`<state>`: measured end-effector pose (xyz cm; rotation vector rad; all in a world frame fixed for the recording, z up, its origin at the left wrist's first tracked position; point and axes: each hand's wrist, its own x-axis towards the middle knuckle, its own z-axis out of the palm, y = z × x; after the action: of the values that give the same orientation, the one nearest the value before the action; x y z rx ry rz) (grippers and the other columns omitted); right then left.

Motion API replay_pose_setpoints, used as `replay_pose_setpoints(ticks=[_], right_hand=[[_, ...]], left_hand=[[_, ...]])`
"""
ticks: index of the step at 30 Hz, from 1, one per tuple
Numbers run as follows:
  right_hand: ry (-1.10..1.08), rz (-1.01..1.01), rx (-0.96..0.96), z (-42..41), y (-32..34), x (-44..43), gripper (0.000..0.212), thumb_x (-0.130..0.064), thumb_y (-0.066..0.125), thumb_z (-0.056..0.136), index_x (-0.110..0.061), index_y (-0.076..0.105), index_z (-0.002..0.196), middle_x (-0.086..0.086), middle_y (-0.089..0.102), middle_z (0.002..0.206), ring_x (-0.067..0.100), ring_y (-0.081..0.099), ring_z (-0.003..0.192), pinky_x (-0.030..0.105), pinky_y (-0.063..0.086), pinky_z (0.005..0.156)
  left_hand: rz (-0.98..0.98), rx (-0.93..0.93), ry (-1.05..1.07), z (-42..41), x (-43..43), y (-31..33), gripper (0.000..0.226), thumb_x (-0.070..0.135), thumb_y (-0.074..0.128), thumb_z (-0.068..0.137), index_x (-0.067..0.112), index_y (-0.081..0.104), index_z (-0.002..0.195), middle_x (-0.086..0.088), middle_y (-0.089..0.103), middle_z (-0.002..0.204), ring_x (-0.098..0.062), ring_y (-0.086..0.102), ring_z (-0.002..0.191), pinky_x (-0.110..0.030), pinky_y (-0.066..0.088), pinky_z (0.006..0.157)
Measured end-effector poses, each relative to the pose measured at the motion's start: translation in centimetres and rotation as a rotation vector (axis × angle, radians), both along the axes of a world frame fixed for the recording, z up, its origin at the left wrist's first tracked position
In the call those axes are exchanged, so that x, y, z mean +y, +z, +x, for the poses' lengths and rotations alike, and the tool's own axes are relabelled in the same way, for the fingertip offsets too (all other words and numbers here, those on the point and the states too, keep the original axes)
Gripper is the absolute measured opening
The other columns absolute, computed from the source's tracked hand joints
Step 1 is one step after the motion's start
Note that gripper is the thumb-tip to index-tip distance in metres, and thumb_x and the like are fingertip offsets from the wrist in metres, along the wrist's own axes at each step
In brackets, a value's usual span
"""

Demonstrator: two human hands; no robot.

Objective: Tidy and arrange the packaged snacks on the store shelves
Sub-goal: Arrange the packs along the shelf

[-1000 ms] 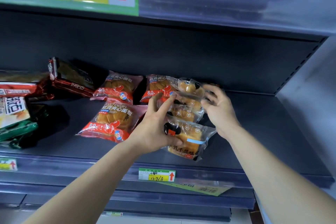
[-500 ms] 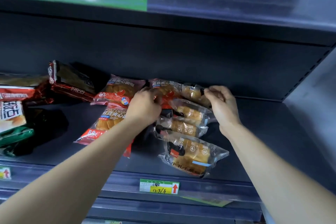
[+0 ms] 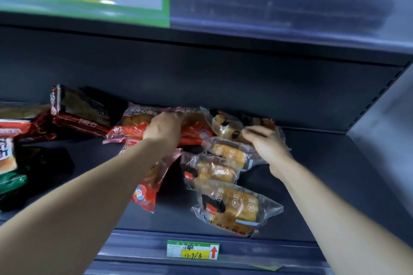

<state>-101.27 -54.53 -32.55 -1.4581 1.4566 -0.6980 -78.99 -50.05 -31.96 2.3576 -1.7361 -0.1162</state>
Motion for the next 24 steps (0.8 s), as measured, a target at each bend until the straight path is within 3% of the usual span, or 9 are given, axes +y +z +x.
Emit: replay_pose_setpoints(ticks=[2, 5, 8, 11, 13, 16, 19, 21, 24], right_hand=[[0.121, 0.041, 0.006, 0.3, -0.2, 0.2, 0.009, -0.032, 0.065, 0.088, -0.037, 0.068, 0.095, -0.011, 0.066, 0.114, 0.007, 0.06, 0.098, 0.026, 0.048, 0.081], [0.209, 0.098, -0.019, 0.4, -0.9, 0.1, 0.012, -0.026, 0.067, 0.087, -0.037, 0.072, 0.087, -0.01, 0.073, 0.091, 0.011, 0.066, 0.093, 0.034, 0.053, 0.087], [-0.074, -0.113, -0.043, -0.2, -1.3, -0.3, 0.006, -0.023, 0.066, 0.087, -0.025, 0.072, 0.089, -0.003, 0.071, 0.085, 0.014, 0.065, 0.077, 0.029, 0.053, 0.071], [-0.403, -0.37, 0.198, -1.7, -2.1, -1.7, 0.011, -0.024, 0.066, 0.082, -0.026, 0.069, 0.092, 0.006, 0.064, 0.11, 0.026, 0.059, 0.102, 0.036, 0.05, 0.086], [-0.379, -0.321, 0.4, -2.5, -2.5, -2.2, 0.029, -0.034, 0.061, 0.086, -0.026, 0.064, 0.114, 0.012, 0.052, 0.13, 0.031, 0.043, 0.124, 0.041, 0.039, 0.098], [-0.259, -0.152, 0.335, -3.1, -3.0, -2.4, 0.04, -0.039, 0.052, 0.094, -0.024, 0.056, 0.13, 0.008, 0.051, 0.137, 0.029, 0.044, 0.127, 0.035, 0.039, 0.098], [-0.333, -0.145, 0.209, -3.0, -2.8, -2.1, 0.033, -0.036, 0.062, 0.09, -0.017, 0.066, 0.116, 0.005, 0.064, 0.123, 0.025, 0.059, 0.112, 0.027, 0.043, 0.085], [-0.322, -0.129, 0.222, -3.0, -2.7, -2.3, 0.022, -0.035, 0.072, 0.081, -0.02, 0.068, 0.096, 0.003, 0.07, 0.107, 0.023, 0.064, 0.093, 0.026, 0.044, 0.075], [-0.253, -0.097, 0.264, -2.6, -2.7, -2.7, 0.044, -0.036, 0.083, 0.069, -0.014, 0.056, 0.096, 0.006, 0.068, 0.101, 0.025, 0.065, 0.079, 0.031, 0.051, 0.069]], left_hand=[[0.01, -0.098, 0.073, 1.4, 0.5, 0.4, 0.033, 0.01, 0.047, 0.094, 0.018, 0.058, 0.124, -0.013, 0.065, 0.11, -0.033, 0.063, 0.102, -0.036, 0.049, 0.077], [0.057, -0.251, 0.233, 2.9, 1.0, 0.8, 0.027, 0.023, 0.048, 0.096, 0.024, 0.059, 0.121, -0.007, 0.064, 0.113, -0.029, 0.061, 0.106, -0.036, 0.047, 0.077], [-0.043, -0.34, 0.138, 2.1, 1.5, 0.9, 0.035, 0.018, 0.051, 0.088, 0.021, 0.055, 0.122, -0.008, 0.048, 0.127, -0.028, 0.044, 0.12, -0.04, 0.036, 0.098], [-0.255, 0.056, -0.272, -0.5, 1.8, 1.2, 0.045, 0.022, 0.048, 0.072, 0.024, 0.063, 0.115, -0.003, 0.055, 0.125, -0.027, 0.047, 0.119, -0.043, 0.039, 0.101], [-0.062, 0.326, -0.358, -2.2, 1.8, 1.4, 0.047, 0.038, 0.044, 0.074, 0.031, 0.067, 0.115, 0.004, 0.057, 0.131, -0.021, 0.044, 0.128, -0.041, 0.034, 0.109], [0.12, 0.317, -0.312, -3.1, 1.5, 0.8, 0.041, 0.057, 0.054, 0.087, 0.03, 0.066, 0.115, 0.007, 0.062, 0.121, -0.016, 0.051, 0.118, -0.029, 0.038, 0.102], [0.115, 0.272, -0.254, -2.8, 1.3, 0.5, 0.051, 0.054, 0.067, 0.08, 0.024, 0.059, 0.12, 0.004, 0.063, 0.092, -0.015, 0.055, 0.088, -0.023, 0.041, 0.08], [0.107, 0.198, -0.252, -2.5, 0.7, 0.0, 0.054, 0.046, 0.07, 0.082, 0.022, 0.054, 0.127, -0.003, 0.057, 0.126, -0.018, 0.053, 0.11, -0.023, 0.039, 0.087], [0.091, 0.171, -0.224, -2.6, 0.0, -0.8, 0.063, 0.049, 0.058, 0.089, 0.02, 0.039, 0.143, -0.005, 0.029, 0.152, -0.023, 0.034, 0.138, -0.032, 0.031, 0.11]])
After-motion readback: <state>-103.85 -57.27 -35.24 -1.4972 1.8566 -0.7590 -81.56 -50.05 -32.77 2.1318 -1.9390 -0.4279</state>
